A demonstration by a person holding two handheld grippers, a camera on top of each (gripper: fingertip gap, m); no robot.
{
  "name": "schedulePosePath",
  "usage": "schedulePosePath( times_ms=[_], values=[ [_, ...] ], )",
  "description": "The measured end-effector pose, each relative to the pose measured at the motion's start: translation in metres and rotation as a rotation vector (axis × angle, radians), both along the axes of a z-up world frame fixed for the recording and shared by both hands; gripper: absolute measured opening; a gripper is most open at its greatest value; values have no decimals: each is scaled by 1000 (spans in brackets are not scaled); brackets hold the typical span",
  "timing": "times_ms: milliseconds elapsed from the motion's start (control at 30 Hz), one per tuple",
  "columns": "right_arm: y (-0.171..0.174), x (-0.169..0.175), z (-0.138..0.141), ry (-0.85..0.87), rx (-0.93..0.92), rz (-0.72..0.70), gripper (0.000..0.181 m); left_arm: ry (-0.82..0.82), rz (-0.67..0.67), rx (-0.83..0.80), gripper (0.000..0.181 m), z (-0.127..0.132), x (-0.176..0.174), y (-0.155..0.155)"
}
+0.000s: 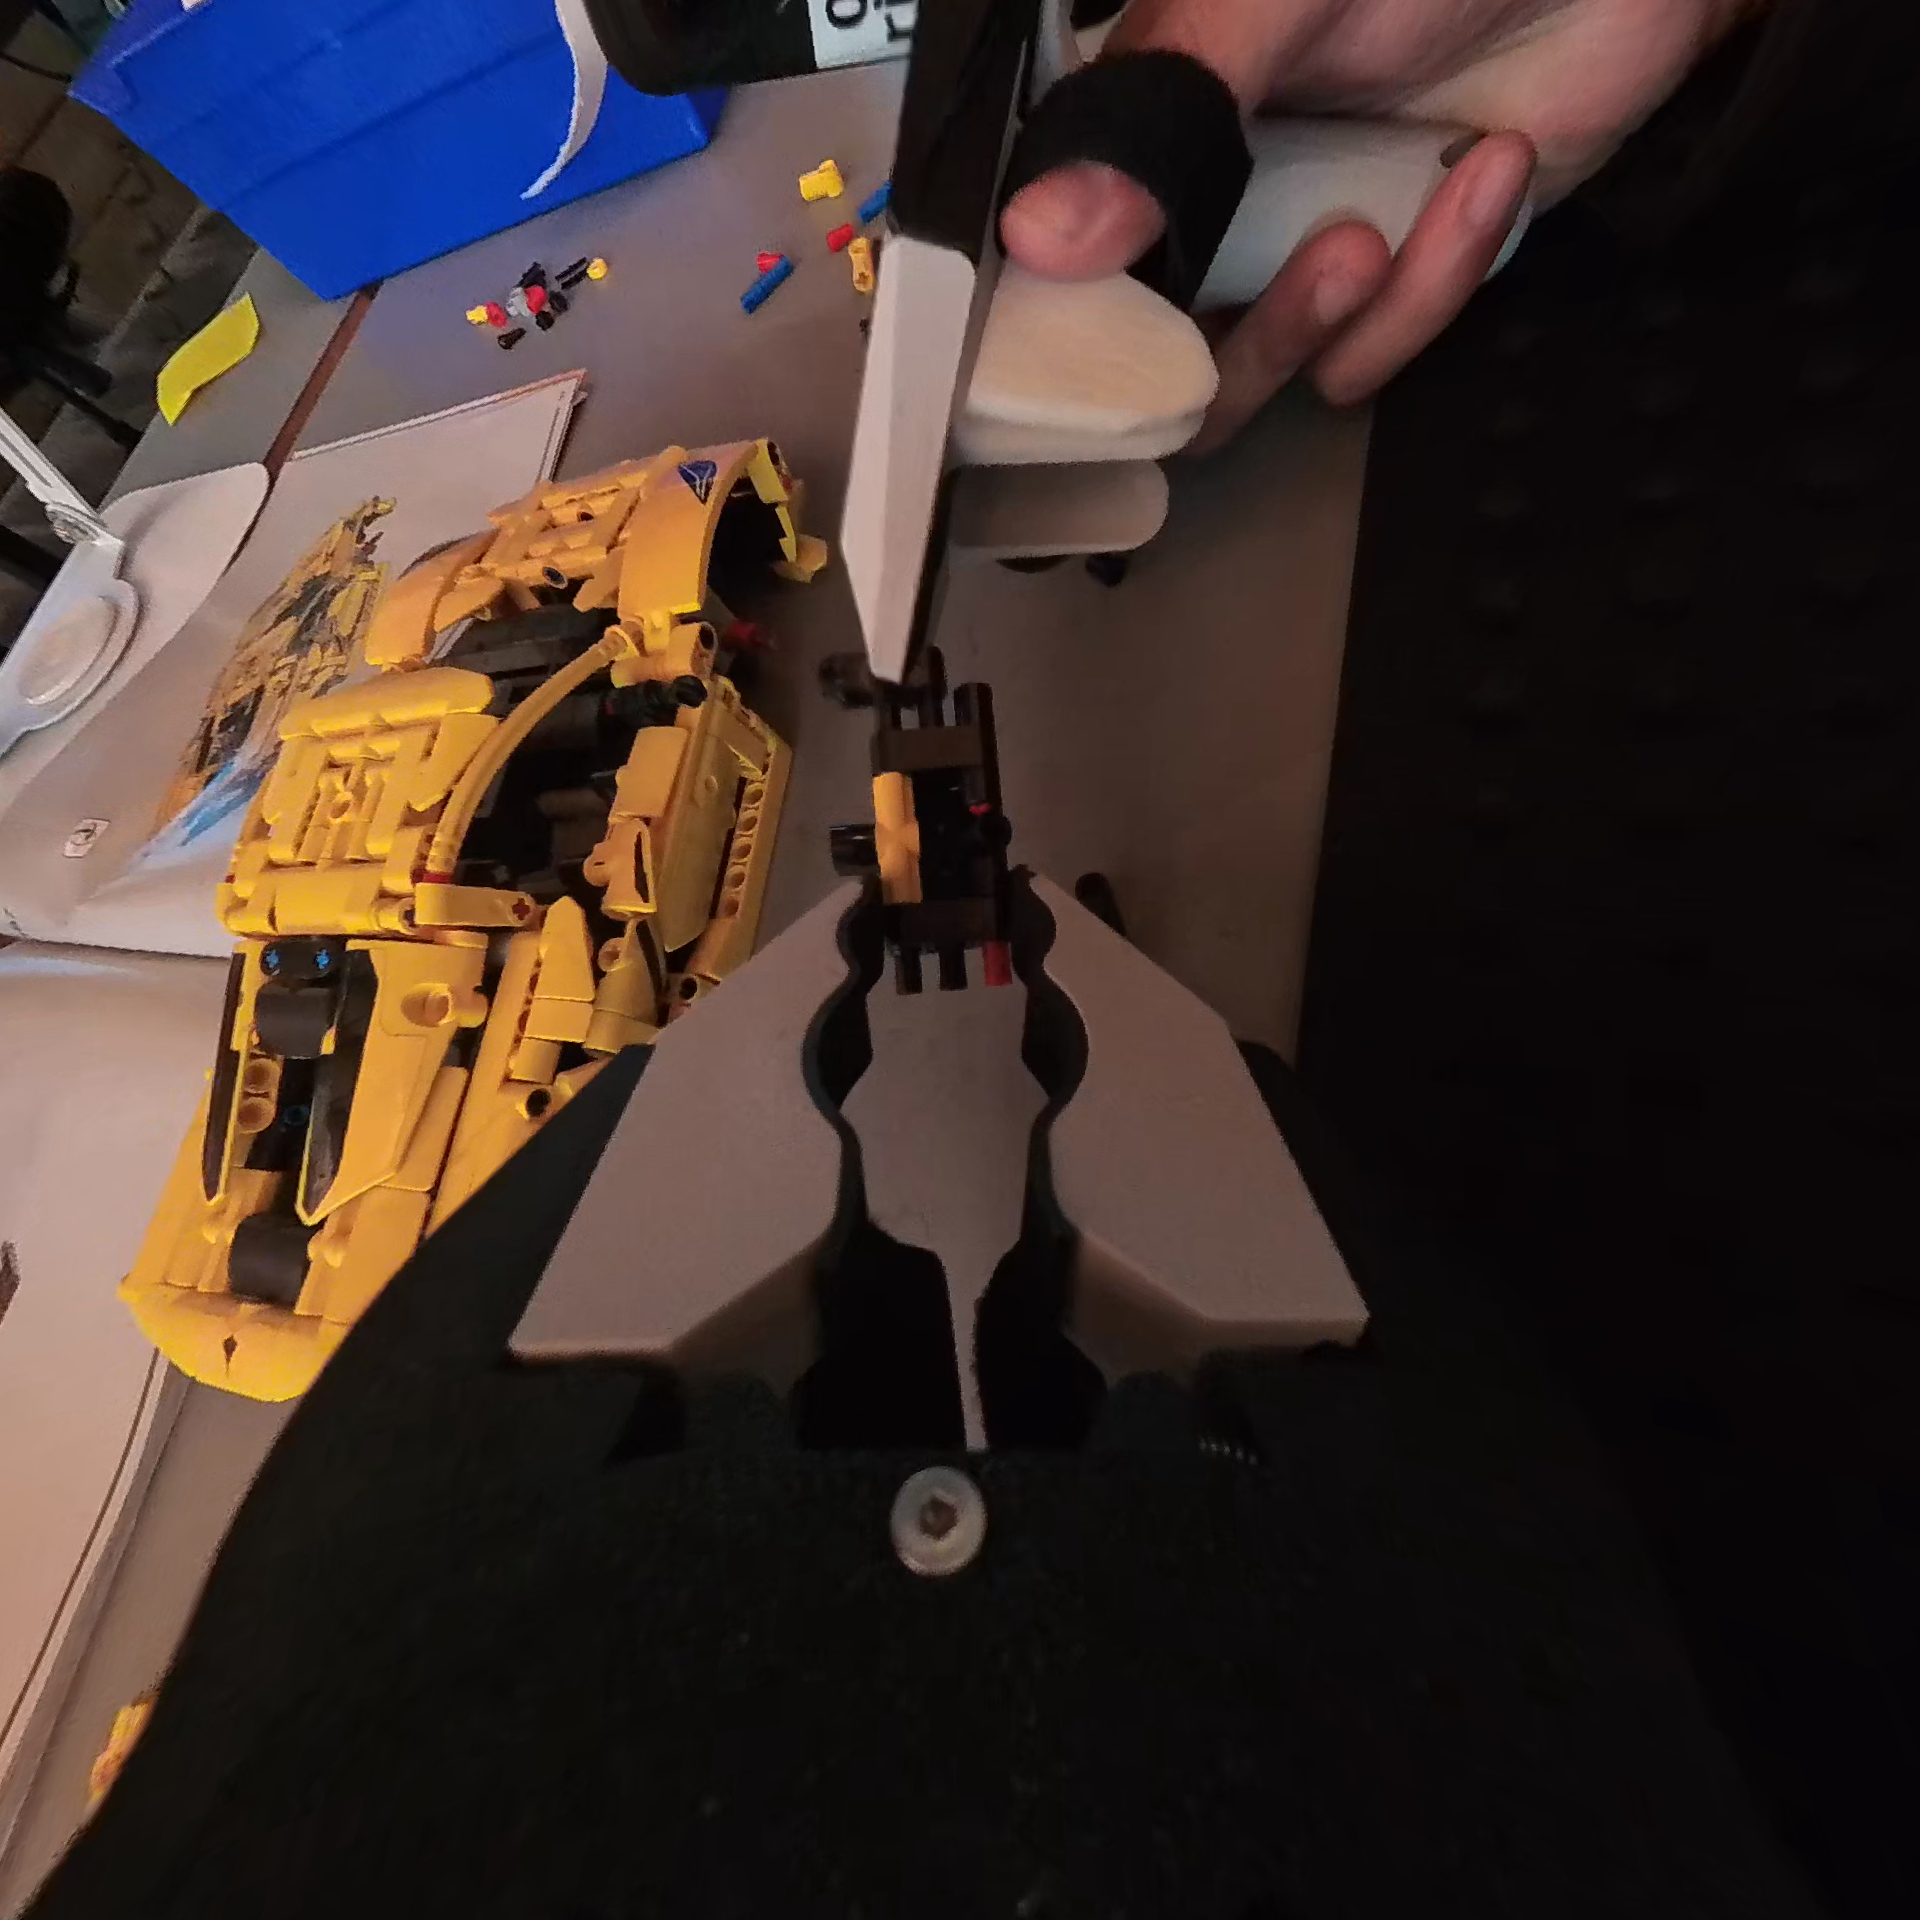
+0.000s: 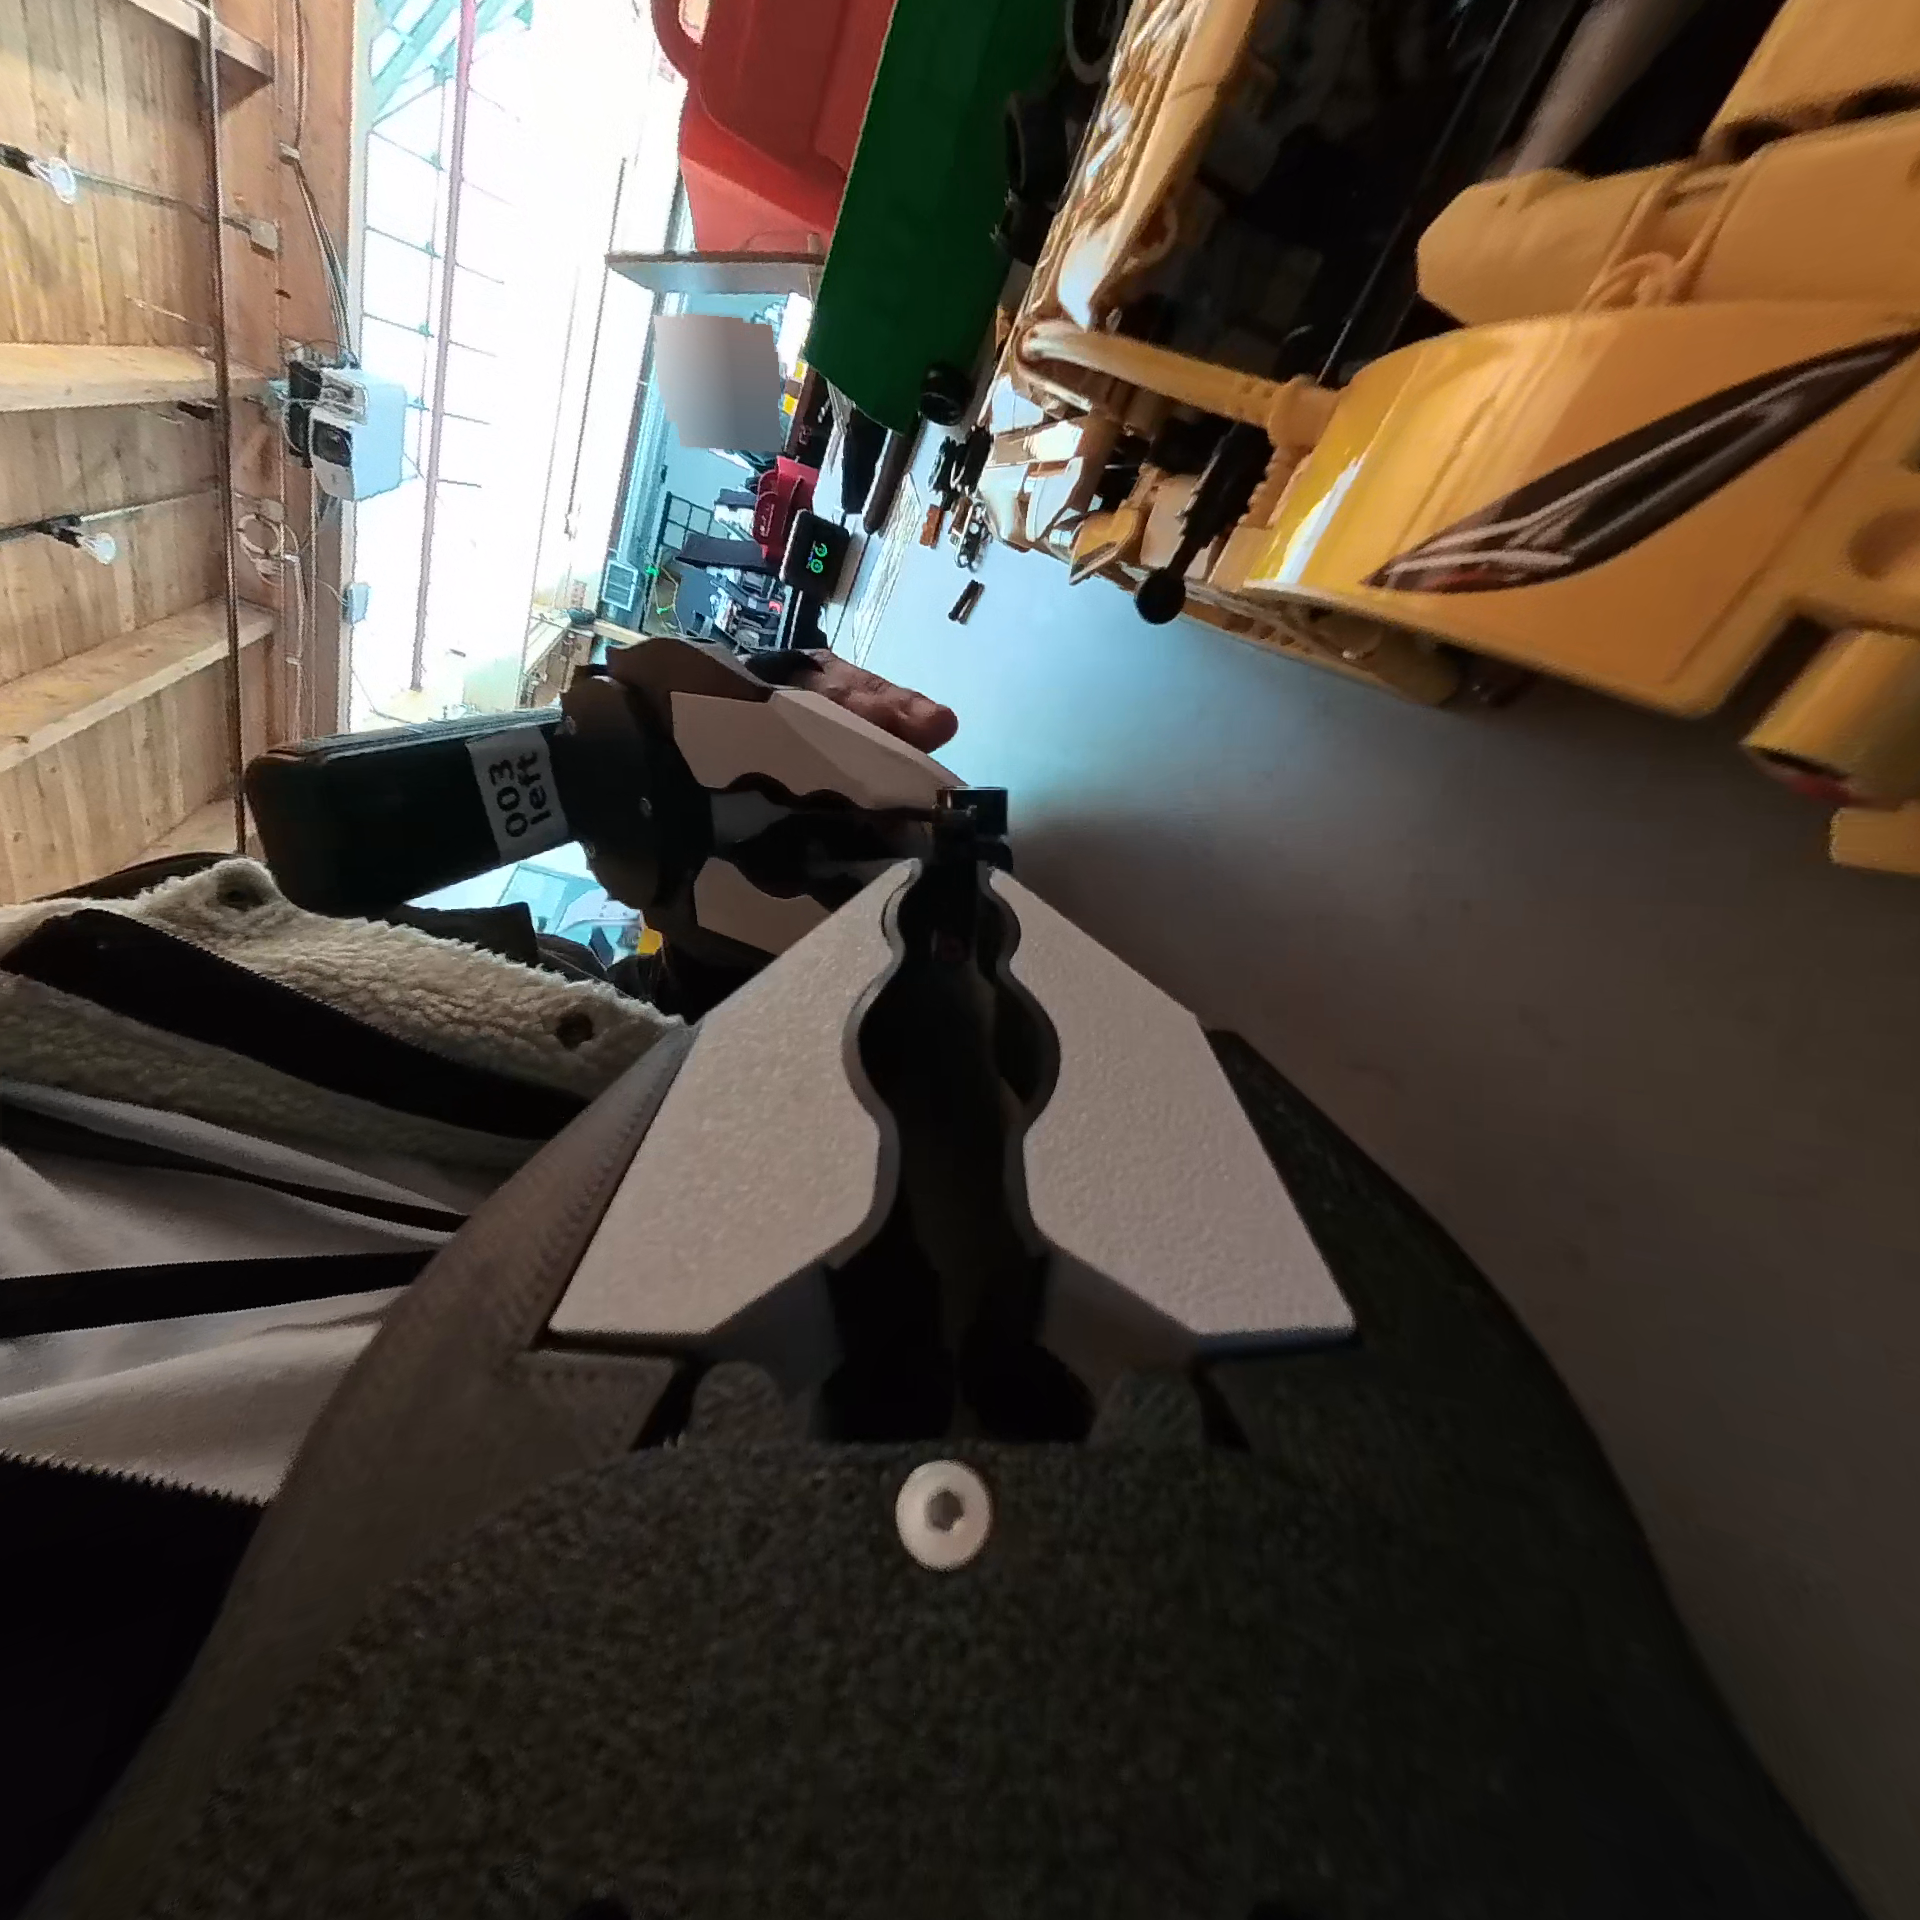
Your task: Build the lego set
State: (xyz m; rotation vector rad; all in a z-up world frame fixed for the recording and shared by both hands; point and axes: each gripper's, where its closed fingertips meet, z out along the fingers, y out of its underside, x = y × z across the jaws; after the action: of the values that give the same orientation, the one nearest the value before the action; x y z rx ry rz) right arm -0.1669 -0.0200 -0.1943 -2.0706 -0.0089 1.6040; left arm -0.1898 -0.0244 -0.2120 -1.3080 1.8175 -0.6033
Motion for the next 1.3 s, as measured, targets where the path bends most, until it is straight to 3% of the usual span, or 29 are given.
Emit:
schedulePosePath(
  times_ms=[1300],
  values=[
    [1, -1, -5, -85, 10, 0, 7, 11, 23, 53, 22, 0, 1, 2]
  ],
)
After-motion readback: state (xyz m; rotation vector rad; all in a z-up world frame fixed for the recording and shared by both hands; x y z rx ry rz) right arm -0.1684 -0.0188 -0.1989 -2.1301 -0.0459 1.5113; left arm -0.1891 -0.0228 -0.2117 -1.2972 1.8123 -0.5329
